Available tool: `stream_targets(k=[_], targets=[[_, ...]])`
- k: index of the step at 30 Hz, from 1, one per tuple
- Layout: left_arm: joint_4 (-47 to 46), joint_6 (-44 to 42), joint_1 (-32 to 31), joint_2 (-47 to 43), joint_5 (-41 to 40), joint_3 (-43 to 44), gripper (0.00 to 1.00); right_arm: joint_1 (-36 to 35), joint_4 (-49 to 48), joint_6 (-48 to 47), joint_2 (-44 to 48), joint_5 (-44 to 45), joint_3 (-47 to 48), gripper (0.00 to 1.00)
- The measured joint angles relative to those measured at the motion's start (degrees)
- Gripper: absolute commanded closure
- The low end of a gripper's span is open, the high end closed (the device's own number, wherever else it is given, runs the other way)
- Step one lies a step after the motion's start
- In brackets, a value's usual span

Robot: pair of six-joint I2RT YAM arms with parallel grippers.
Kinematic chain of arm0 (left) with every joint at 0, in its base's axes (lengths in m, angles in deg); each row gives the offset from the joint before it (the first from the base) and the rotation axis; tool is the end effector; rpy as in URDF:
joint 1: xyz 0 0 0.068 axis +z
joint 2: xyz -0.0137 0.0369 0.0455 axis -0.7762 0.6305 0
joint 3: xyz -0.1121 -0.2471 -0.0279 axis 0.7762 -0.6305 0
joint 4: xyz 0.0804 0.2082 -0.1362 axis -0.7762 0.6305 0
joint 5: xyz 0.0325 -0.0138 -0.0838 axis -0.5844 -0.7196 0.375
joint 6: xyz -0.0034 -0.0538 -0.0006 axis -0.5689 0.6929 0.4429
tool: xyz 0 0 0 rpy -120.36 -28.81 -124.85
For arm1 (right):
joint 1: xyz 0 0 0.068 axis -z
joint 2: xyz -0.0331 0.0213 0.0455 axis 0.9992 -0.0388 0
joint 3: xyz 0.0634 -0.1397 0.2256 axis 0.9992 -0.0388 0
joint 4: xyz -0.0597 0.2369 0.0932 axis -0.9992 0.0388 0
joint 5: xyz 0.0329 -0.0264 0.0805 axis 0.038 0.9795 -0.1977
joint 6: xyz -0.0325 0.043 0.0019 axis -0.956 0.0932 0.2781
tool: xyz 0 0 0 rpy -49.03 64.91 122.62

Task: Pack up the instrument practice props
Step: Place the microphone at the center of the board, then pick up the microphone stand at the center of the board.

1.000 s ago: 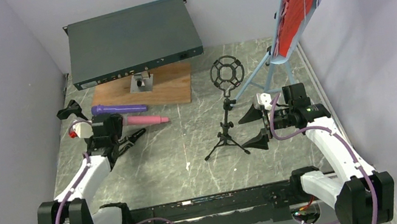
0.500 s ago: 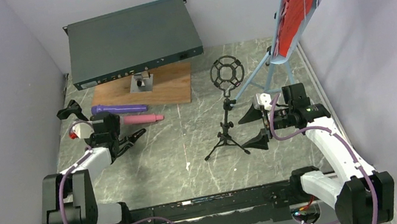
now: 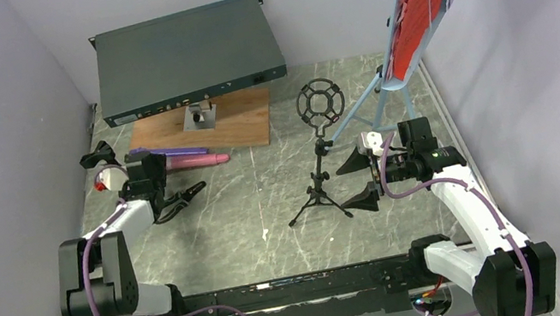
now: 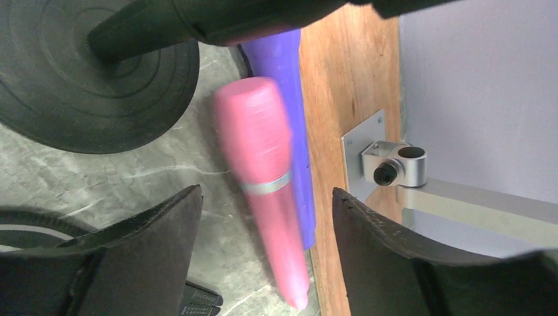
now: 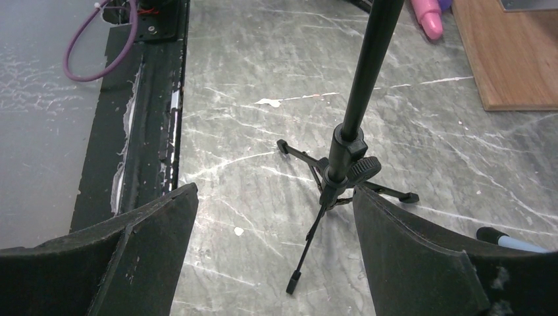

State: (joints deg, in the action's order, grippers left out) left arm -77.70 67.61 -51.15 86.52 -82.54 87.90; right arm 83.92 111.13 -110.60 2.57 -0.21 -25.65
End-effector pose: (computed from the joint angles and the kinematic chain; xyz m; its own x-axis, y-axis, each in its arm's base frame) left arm 0.2818 0.0117 0.1844 0.1512 -0.9036 -0.4008 -0.6014 0.2377 -0.7628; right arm 0.1698 0.0458 0.2573 -0.0668 -0.2256 -0.9719 -0.9934 0.1061 0.0436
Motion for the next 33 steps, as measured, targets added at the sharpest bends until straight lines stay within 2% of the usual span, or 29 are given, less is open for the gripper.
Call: stream_targets(k=[11,17,24,30,33], targets=[[6.60,-2.58,0.00,-7.67,3.56,0.35,0.18,0.00,0.00,0.00,0.00,0.02,0.00,0.10],[7.15,-4.92,0.00,-14.27,9.73,-0.48,0.14,0.00,0.02,-0.17,0.00,0.09,0.00,0.10],[3.74,-11.61,0.00,-19.39,25.38,-5.07,0.05,0.00,0.02,-0.44,0.00,0.39,0.00,0.10],[-5.66,-17.42,-0.15,-19.63,42.51,-9.05,0.04,0.00,0.00,-0.42,-0.02,0.42,0.00,0.10],[-10.14,-20.59,-2.56,-18.23,48.94,-9.22,0.02,0.00,-0.02,-0.39,-0.09,0.42,0.00,0.10]])
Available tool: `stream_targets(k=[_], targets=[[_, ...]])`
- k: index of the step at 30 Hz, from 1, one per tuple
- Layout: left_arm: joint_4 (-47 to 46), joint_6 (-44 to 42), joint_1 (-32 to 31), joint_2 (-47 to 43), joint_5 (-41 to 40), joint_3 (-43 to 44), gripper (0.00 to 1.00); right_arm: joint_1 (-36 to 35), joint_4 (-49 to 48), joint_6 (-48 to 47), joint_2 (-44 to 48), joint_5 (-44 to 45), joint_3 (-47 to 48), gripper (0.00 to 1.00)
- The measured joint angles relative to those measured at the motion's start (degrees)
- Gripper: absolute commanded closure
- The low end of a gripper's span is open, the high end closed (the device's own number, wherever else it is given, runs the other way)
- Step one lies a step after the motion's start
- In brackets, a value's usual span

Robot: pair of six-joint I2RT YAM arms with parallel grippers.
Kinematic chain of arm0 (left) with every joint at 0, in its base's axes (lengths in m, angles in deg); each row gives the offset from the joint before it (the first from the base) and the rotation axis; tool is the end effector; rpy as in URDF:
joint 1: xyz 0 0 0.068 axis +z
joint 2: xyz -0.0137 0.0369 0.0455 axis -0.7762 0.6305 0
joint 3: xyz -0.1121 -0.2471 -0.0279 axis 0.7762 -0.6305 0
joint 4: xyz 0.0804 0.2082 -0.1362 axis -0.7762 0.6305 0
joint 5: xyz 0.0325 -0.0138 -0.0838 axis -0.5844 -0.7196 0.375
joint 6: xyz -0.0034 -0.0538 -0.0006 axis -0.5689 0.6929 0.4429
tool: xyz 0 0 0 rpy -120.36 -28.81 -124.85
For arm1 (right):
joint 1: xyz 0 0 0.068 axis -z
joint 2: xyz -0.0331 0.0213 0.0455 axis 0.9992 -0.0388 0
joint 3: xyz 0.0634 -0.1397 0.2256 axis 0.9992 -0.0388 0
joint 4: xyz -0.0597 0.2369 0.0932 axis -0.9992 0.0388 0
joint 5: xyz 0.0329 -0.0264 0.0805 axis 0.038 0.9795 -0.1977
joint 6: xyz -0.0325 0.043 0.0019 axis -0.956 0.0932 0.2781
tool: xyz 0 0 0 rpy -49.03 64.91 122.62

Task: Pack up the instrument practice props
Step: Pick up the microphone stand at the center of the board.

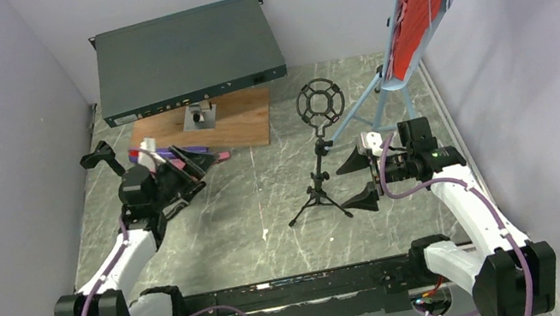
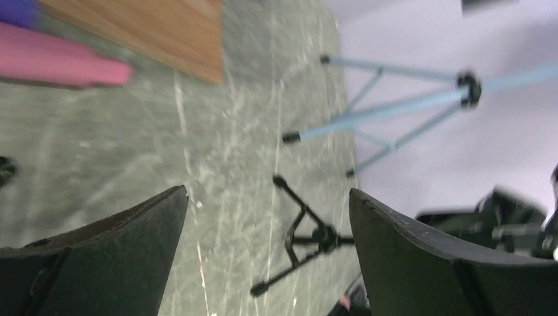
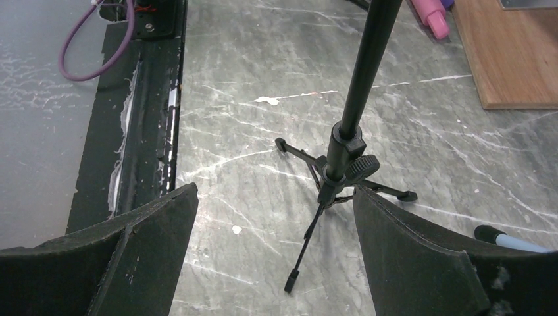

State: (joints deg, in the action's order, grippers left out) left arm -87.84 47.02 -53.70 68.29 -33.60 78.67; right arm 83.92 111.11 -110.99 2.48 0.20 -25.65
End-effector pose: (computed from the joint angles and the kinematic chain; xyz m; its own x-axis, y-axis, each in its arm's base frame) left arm 0.2317 -0.0279 0.2262 -0.5430 -0.6969 -0.4685 0.0912 0.5056 -0.8579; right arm 0.1702 0.0457 0.2569 -0.0617 -0.2319 -0.9708 -0.9934 0.1088 0.0372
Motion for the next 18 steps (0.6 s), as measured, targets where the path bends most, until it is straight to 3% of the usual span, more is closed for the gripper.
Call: stream_targets(k=[8,18], targets=[[-5.90,-12.92,-20.00,4.55,3.74,0.68,0.01,0.00,-0.22,0.07,-0.55,0.02,-0.04,0.10],[-23.04,-29.99,-36.59,12.39,0.48,-0.85,0.00,0.00,-0.96,0.52,-0.85,0.00,-0.35,0.10]])
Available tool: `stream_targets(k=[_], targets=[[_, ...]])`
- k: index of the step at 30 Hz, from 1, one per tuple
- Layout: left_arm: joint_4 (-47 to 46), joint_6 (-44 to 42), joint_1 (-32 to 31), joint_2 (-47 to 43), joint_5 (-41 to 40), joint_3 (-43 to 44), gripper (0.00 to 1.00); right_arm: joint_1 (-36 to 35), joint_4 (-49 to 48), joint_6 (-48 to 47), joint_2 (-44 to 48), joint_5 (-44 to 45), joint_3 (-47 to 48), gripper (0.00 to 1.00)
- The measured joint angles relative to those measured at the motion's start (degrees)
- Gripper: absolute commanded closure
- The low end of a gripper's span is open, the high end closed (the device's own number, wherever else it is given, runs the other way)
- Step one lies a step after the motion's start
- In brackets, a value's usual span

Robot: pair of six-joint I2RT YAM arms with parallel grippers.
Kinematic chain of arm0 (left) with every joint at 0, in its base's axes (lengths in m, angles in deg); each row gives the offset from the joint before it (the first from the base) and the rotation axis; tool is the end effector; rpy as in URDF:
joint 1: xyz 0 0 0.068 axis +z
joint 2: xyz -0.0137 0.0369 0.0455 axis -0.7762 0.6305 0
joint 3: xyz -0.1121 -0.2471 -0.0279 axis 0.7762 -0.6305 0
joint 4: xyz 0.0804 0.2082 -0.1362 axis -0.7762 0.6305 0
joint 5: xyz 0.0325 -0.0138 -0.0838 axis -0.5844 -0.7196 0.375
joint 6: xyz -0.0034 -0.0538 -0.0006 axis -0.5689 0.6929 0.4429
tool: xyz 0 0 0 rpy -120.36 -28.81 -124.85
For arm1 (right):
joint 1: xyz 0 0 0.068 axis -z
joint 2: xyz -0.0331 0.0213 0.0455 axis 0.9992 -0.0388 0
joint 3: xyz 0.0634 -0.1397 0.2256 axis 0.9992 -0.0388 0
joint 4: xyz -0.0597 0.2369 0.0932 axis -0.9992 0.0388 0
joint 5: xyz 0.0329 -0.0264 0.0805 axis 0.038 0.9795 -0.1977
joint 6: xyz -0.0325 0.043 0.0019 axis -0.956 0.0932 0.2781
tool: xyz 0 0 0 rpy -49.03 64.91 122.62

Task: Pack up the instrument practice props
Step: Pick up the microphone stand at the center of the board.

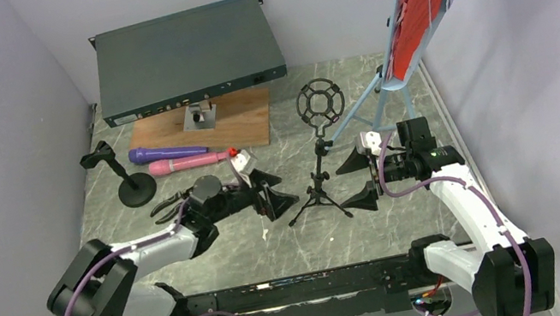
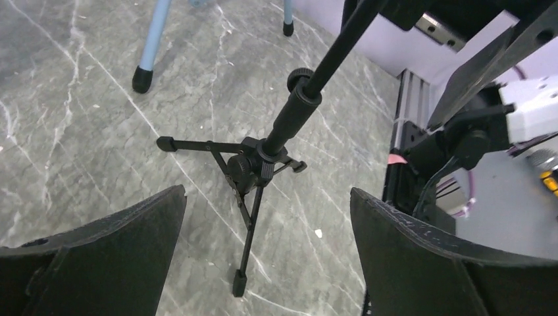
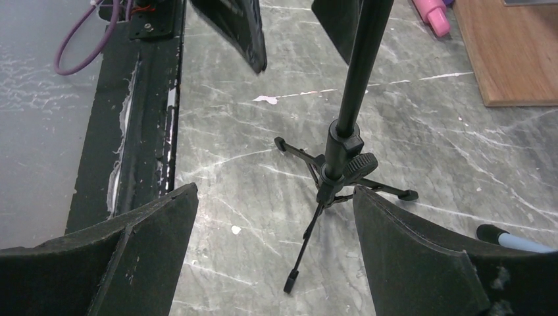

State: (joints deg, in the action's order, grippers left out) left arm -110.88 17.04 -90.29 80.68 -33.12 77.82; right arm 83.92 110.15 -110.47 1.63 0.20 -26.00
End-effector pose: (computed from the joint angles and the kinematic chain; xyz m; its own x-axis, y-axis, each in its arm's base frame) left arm 0.1905 -0.1782 0.2140 -0.4372 -0.1193 -0.8914 0.8163 0.3634 -0.4490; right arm 0.1730 0.0459 0.2536 -0.0748 -0.2312 -0.9700 -0.9926 0.1109 0.0501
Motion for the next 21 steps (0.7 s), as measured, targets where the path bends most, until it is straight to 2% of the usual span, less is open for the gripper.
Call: stream_targets(k=[8,13,21], targets=[[-3.96,-10.75,-5.70,7.67,-3.78,3.10,0.01,0.00,-0.07,-0.15,-0.15,-0.26,-0.31,0.10],[-6.32,-14.51,-8.50,10.38,-4.61,6.03,0.04,0.00,0.00,-0.76,-0.15,-0.48,-0.74,0.10],[-7.50,-16.63,-10.78,15.93,-6.21,9.53,0.21,0.00,-0.04,-0.76,-0.15,-0.48,-0.96,0.10]])
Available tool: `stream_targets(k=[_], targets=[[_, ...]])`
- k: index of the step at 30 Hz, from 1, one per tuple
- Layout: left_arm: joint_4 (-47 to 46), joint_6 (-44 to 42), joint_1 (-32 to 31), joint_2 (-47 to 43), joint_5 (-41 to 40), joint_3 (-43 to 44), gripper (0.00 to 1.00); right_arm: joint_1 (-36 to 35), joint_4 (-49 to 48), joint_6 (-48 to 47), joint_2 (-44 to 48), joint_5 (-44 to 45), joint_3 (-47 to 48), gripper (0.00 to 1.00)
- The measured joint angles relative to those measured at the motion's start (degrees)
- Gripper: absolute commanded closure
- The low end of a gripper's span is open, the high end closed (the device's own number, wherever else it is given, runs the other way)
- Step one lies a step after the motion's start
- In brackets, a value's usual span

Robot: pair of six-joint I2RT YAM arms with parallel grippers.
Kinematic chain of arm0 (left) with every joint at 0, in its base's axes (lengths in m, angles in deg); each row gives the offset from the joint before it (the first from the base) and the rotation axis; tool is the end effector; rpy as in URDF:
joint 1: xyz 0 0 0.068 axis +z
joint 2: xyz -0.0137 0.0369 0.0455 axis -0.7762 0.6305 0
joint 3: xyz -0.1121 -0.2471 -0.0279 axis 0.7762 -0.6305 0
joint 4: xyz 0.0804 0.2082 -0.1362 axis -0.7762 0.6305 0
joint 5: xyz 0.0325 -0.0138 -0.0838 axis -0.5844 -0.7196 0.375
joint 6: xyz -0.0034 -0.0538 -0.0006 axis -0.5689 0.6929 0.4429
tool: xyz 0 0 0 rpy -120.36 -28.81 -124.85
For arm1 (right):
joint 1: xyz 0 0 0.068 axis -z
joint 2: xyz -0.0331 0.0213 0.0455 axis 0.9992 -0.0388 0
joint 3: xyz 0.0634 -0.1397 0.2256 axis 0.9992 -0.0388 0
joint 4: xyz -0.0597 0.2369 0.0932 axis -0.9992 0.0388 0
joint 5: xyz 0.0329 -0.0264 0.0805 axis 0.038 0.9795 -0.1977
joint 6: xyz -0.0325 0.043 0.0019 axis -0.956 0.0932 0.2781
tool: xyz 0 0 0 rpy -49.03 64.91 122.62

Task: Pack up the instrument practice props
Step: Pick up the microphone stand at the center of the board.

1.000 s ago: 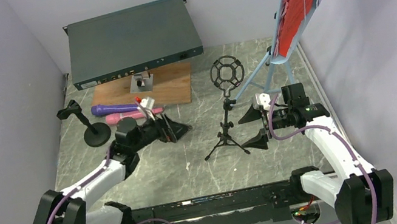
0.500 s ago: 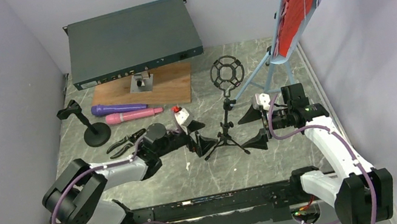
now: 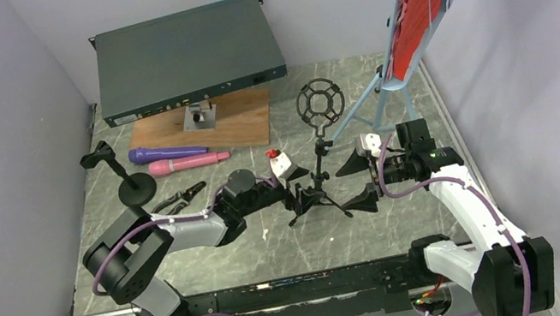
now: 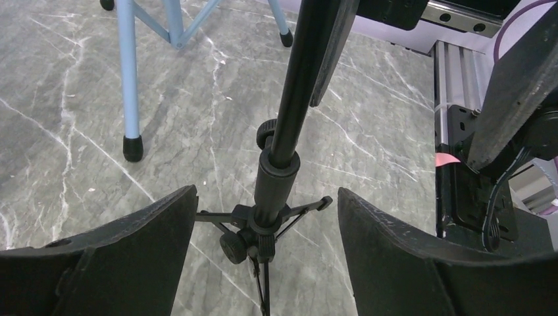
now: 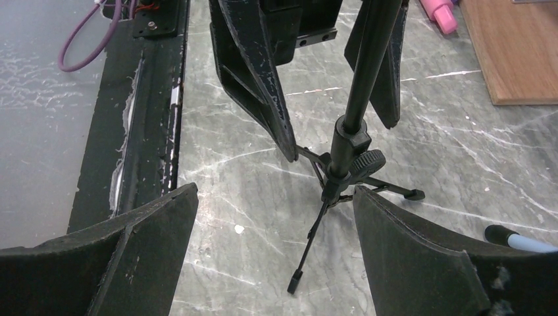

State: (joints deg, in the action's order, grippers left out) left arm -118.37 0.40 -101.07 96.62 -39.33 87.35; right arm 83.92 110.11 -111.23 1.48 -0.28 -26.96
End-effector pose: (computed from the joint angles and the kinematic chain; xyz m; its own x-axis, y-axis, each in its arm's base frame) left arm 0.1928 -0.2520 0.2034 -0.1680 -0.0046 -0.9858 0.9379 0.3071 -0.1613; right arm 0.1718 0.0459 0.2484 -0.0791 -0.2274 -0.9706 -0.9931 0.1029 0.0568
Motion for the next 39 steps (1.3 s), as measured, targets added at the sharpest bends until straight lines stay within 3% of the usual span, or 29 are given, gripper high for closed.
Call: stream_targets(k=[8,17,18,24,30,39], targets=[[0.35,-1.09,-1.77,1.25,-2.73,2.58,0.39,0.00,-0.02,0.02,0.00,0.02,-0.02,0.10],[0.13,-2.43,-2.51,2.21,-3.85,3.63,0.97,0.00,-0.07,0.13,0.00,0.00,-0.04,0.10],[0.13,-2.71,-2.54,2.21,-3.80,3.67,1.00,0.00,-0.09,0.20,0.00,0.00,-0.04,0.10],[0.31,-3.13,-2.47,2.19,-2.86,3.69,1.00,0.00,-2.32,3.13,-0.02,0.00,-0.83,0.11],[2.29,-4.44,-2.27,0.98,2.23,3.69,1.00,0.00,-8.90,11.89,-1.31,-0.63,-2.47,0.14],[9.51,-7.69,-2.34,-1.66,11.91,4.90,1.00,0.00,-16.90,22.64,-3.19,-3.02,-3.87,0.29]])
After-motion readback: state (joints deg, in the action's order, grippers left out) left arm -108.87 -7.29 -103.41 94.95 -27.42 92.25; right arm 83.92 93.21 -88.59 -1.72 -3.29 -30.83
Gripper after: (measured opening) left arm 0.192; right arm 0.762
